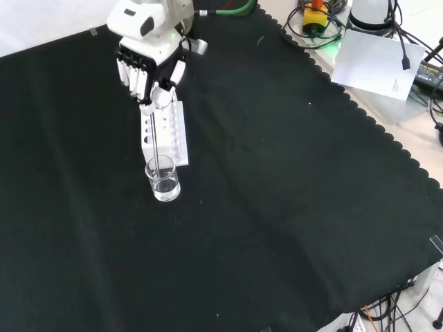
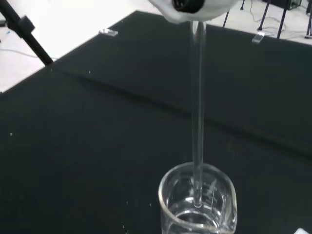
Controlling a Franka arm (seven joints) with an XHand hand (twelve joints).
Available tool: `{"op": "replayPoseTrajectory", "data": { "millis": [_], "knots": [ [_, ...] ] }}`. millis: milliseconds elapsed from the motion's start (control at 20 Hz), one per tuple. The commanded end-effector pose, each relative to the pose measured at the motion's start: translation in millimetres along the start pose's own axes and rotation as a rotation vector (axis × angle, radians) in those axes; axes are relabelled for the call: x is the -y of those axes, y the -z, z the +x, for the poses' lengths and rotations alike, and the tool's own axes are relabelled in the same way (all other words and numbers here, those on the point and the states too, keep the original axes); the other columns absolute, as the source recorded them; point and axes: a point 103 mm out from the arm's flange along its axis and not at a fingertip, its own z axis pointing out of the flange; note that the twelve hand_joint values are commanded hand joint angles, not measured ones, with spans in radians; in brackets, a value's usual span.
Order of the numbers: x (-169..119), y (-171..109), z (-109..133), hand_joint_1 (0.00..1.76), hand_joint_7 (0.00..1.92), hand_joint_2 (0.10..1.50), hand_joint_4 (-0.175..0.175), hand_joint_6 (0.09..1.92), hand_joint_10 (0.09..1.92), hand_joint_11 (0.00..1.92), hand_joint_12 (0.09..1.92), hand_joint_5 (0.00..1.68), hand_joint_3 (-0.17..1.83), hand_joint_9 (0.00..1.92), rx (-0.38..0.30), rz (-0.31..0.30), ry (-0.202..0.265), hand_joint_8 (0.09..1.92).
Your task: Stir in the beaker to the left of the white test tube rack with the glass rod.
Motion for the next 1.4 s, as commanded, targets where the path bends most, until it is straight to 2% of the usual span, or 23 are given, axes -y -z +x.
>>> {"op": "replayPoseTrajectory", "data": {
  "millis": [50, 400, 1000, 1400],
  "knots": [
    [-4.6, -19.0, -4.6, 1.29, 1.08, 1.07, -0.175, 0.45, 0.94, 1.39, 1.17, 1.12, 0.00, 1.55, 0.016, 0.011, 0.025, 1.17],
    [-9.5, -21.9, -7.8, 1.29, 1.08, 1.07, -0.175, 0.46, 0.94, 1.39, 1.17, 1.12, 0.00, 1.55, 0.017, 0.021, 0.026, 1.17],
    [6.1, -15.3, -20.9, 1.29, 1.08, 1.07, -0.175, 0.46, 0.94, 1.39, 1.17, 1.12, 0.00, 1.55, 0.002, 0.018, 0.002, 1.17],
    [6.4, -19.6, 8.2, 1.29, 1.07, 1.07, -0.175, 0.46, 0.94, 1.39, 1.17, 1.12, 0.00, 1.55, -0.005, 0.038, 0.029, 1.17]
  ]
}}
